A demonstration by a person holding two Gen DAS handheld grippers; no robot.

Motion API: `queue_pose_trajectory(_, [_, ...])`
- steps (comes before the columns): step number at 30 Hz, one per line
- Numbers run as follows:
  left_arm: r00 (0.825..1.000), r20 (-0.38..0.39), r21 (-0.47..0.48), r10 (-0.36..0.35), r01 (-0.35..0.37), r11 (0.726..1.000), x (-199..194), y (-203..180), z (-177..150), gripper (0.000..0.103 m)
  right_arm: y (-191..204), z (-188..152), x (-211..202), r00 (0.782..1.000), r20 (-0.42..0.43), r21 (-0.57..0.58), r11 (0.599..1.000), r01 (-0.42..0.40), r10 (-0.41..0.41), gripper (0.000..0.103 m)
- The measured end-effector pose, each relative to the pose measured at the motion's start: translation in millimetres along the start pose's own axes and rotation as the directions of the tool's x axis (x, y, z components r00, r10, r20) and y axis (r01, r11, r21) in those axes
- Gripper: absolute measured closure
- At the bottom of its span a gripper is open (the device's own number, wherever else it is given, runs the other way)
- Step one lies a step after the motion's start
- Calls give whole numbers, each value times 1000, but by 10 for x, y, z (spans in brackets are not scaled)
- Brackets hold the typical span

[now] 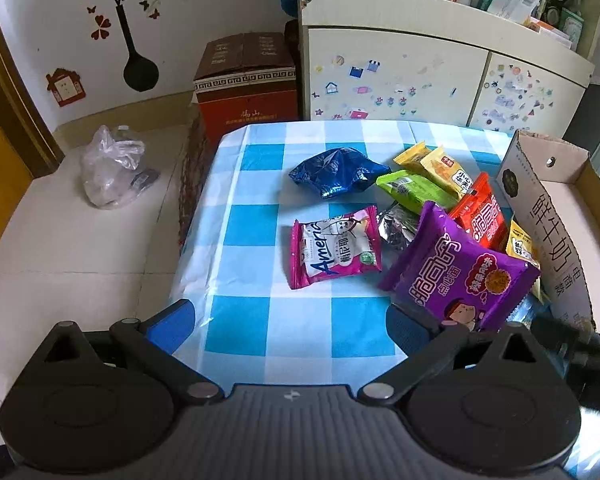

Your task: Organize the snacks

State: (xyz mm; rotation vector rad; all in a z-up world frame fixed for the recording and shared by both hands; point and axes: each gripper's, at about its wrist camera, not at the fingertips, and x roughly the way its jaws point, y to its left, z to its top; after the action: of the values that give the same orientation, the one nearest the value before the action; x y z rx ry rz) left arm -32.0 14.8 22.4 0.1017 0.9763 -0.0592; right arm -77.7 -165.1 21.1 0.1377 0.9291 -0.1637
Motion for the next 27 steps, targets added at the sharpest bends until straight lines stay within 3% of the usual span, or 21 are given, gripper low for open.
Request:
queue_pose_trajectory(3, [1000, -9, 0, 5, -5, 1000, 5, -19, -8, 0, -63, 14, 31, 1000, 20, 20, 1000, 12, -13, 1])
queue_pose_trajectory(7, [1000, -16, -3, 15, -15, 1000, 23, -44, -14, 0, -93, 10, 127, 1000, -15, 71, 997, -13, 14, 1])
queue_pose_trajectory(27, [999, -19, 7, 35, -35, 999, 37, -114, -34, 0, 78, 46, 129, 1000, 11, 14, 1000, -10, 10, 1])
